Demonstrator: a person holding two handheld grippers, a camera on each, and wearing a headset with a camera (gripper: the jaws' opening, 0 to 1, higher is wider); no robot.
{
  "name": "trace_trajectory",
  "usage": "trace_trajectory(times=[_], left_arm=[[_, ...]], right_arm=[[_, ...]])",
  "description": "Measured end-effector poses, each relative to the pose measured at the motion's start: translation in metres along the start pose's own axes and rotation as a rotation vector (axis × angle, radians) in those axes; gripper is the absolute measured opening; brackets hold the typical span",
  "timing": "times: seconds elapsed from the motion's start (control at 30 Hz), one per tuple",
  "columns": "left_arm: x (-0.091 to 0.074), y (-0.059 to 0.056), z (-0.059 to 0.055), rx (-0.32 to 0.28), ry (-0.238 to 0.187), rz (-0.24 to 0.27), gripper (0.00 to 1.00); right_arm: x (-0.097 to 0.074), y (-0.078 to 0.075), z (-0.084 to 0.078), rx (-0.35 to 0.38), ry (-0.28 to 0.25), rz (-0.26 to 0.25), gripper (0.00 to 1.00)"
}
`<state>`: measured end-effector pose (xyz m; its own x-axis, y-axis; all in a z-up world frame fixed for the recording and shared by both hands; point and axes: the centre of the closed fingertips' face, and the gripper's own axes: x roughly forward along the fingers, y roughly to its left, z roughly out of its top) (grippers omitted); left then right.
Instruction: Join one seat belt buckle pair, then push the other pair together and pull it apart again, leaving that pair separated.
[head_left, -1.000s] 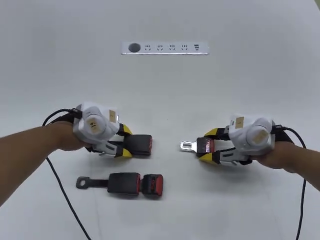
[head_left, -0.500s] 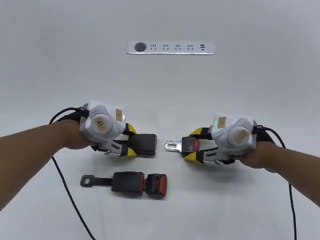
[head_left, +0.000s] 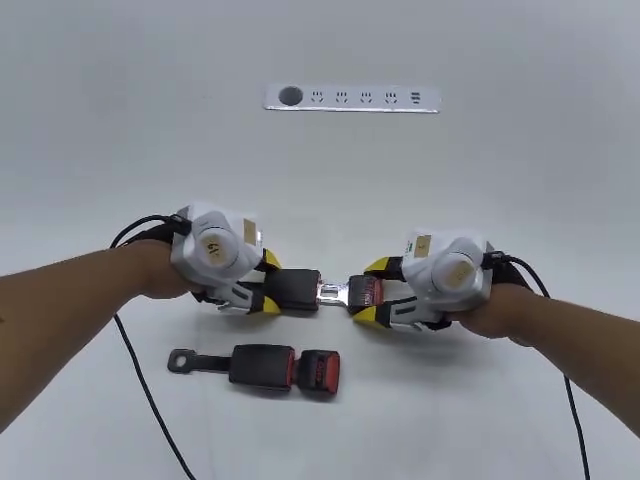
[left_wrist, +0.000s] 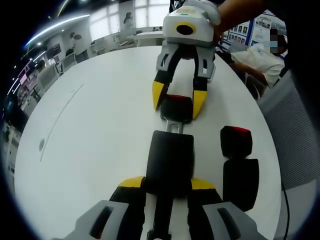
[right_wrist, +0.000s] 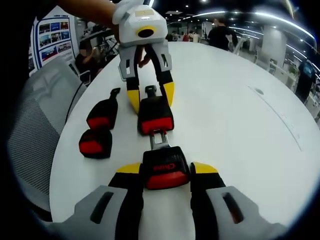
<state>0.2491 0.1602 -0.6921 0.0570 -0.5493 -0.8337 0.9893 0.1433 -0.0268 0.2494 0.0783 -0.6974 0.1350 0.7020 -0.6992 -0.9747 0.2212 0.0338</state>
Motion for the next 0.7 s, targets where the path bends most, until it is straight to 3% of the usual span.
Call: trace_trajectory(times=[0.13, 0.17, 0.2, 0.47, 0.7], left_arm=[[0.0007, -0.0023, 0.0018, 0.014, 0.009, -0.006, 0.33], [0.0006, -0.0022, 0.0015, 0.013, 0.011, -0.006, 0.33], [0.0005, -0.0022, 0.0015, 0.012, 0.009, -0.005, 0.33], [0.0007, -0.0011, 0.0001, -0.009, 0.005, 0.004, 0.32], [0.0009, -0.0005, 0.0, 0.009, 0.019, -0.005, 0.32]], right_arm=[[0.0051, 0.0042, 0.006, 0.007, -0.005, 0.001, 0.35], [0.0047, 0.0023, 0.0077, -0.044, -0.007, 0.002, 0.35], [0.0027, 0.004, 0.0056, 0.005, -0.011, 0.004, 0.35], [-0.0019, 0.0033, 0.0076, 0.023, -0.014, 0.007, 0.35], [-0.0003, 0.0004, 0.0082, 0.024, -0.01, 0.015, 0.35]])
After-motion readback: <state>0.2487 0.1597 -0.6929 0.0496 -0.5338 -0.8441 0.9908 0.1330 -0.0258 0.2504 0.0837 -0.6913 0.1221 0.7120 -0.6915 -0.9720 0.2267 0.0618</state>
